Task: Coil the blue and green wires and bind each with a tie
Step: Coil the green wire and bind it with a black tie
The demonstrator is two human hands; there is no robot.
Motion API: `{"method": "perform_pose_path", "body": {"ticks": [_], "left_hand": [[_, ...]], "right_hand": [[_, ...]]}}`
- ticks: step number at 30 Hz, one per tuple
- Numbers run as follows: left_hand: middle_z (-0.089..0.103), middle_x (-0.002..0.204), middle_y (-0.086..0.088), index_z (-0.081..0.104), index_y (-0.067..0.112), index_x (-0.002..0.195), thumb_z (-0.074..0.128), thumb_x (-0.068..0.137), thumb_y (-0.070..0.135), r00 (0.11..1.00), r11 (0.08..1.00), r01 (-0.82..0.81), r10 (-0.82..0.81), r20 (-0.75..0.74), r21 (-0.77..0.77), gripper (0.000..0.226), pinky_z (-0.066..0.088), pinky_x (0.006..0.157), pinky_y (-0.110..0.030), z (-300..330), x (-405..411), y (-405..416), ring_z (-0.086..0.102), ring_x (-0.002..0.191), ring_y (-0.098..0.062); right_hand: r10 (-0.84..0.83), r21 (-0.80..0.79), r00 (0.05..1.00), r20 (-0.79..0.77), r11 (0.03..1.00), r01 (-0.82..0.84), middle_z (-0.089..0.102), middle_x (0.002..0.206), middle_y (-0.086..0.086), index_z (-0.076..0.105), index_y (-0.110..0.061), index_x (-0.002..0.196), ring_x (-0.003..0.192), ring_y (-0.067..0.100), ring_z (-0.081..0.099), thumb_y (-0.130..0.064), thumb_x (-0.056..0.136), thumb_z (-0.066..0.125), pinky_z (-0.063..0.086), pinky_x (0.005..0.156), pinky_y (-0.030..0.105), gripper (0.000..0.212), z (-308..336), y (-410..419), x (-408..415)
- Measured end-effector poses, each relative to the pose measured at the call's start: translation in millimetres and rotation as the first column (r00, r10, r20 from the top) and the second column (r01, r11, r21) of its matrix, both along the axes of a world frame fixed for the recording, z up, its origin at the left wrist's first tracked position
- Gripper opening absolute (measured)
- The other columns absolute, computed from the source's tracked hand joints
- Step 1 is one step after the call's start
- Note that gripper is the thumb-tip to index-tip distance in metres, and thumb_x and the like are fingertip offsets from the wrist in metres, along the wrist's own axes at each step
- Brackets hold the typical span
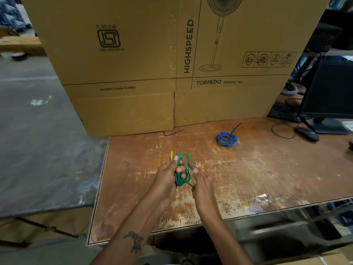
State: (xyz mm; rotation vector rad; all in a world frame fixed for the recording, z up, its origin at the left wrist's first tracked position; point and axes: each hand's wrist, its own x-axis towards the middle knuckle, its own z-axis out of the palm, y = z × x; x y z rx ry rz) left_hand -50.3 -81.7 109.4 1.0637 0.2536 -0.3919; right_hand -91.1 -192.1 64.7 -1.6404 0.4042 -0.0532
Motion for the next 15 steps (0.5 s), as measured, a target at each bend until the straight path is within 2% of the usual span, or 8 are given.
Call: {"method": "perform_pose_path", "body": {"ticks": [1,2,5,8,10,11,13,15], "left_hand": [[0.044,0.060,0.004,0.055,0.012,0.090,0.047,0.107,0.031,1.000,1.000,0.015,-0.015,0.003,-0.006,0.027,0.040,0.062,-0.025,0,-1,0,0.043,0.056,-0.012],[0.044,0.059,0.004,0.055,0.011,0.090,0.047,0.107,0.030,0.999,0.999,0.033,-0.033,0.003,-0.014,0.027,0.040,0.061,-0.024,-1,-4,-1,0.042,0.055,-0.012],[0.041,0.061,0.003,0.056,0.009,0.090,0.049,0.106,0.028,0.993,0.988,0.114,-0.116,-0.016,-0.108,0.025,0.039,0.059,-0.022,1,-12,-1,0.039,0.058,-0.012],[0.038,0.063,0.002,0.056,0.008,0.091,0.049,0.105,0.028,0.983,0.964,0.174,-0.180,-0.016,-0.201,0.025,0.037,0.058,-0.023,6,-14,4,0.037,0.059,-0.012],[0.037,0.064,0.001,0.057,0.008,0.091,0.047,0.106,0.032,0.980,0.959,0.194,-0.198,0.004,-0.206,0.031,0.036,0.061,-0.024,7,-15,8,0.037,0.060,-0.014],[0.038,0.065,0.001,0.058,0.007,0.093,0.045,0.107,0.034,0.980,0.961,0.196,-0.196,0.020,-0.195,0.033,0.036,0.063,-0.025,6,-17,8,0.037,0.061,-0.014],[0.040,0.066,0.001,0.057,0.008,0.093,0.043,0.107,0.036,0.979,0.972,0.198,-0.189,0.075,-0.124,0.035,0.037,0.065,-0.025,4,-20,7,0.041,0.062,-0.012],[0.041,0.064,0.004,0.055,0.012,0.088,0.042,0.107,0.038,0.970,0.980,0.194,-0.199,0.143,0.050,0.034,0.040,0.065,-0.025,1,-22,5,0.047,0.060,-0.010]], "right_hand": [[-0.041,-0.005,0.999,0.018,0.999,0.041,0.055,0.101,-0.002,0.069,-0.036,0.104,0.075,0.003,0.052,-0.072,0.098,0.042,0.043,0.071,0.027,0.045,-1,-1,2],[-0.046,-0.021,0.998,0.049,0.999,0.047,0.062,0.095,-0.006,0.071,-0.034,0.106,0.072,0.000,0.055,-0.069,0.103,0.041,0.045,0.067,0.026,0.047,-5,-4,4],[0.020,-0.094,0.997,0.080,0.996,-0.013,0.077,0.099,-0.004,0.072,-0.030,0.120,0.086,0.005,0.075,-0.052,0.110,0.043,0.058,0.072,0.029,0.038,-8,-6,9],[0.085,0.107,0.996,-0.008,0.991,-0.084,0.073,0.069,-0.005,0.069,-0.014,0.113,0.054,-0.003,0.066,-0.027,0.114,0.041,0.048,0.049,0.013,0.031,-2,-4,10],[0.088,0.079,0.996,0.001,0.993,-0.088,0.074,0.070,-0.006,0.071,-0.012,0.113,0.057,-0.002,0.066,-0.026,0.115,0.039,0.046,0.050,0.012,0.035,-6,-5,10],[0.087,0.043,0.996,0.027,0.995,-0.089,0.075,0.074,-0.007,0.071,-0.015,0.113,0.061,-0.002,0.067,-0.028,0.115,0.038,0.046,0.053,0.013,0.036,-6,-5,10],[0.104,0.019,0.993,0.052,0.994,-0.105,0.069,0.066,-0.013,0.069,-0.017,0.105,0.057,-0.004,0.062,-0.030,0.116,0.037,0.043,0.052,0.012,0.036,-2,-4,9],[0.135,0.000,0.991,0.017,0.991,-0.135,0.060,0.054,-0.015,0.065,-0.018,0.098,0.051,-0.003,0.055,-0.027,0.116,0.035,0.039,0.049,0.011,0.036,-1,-3,11]]}}
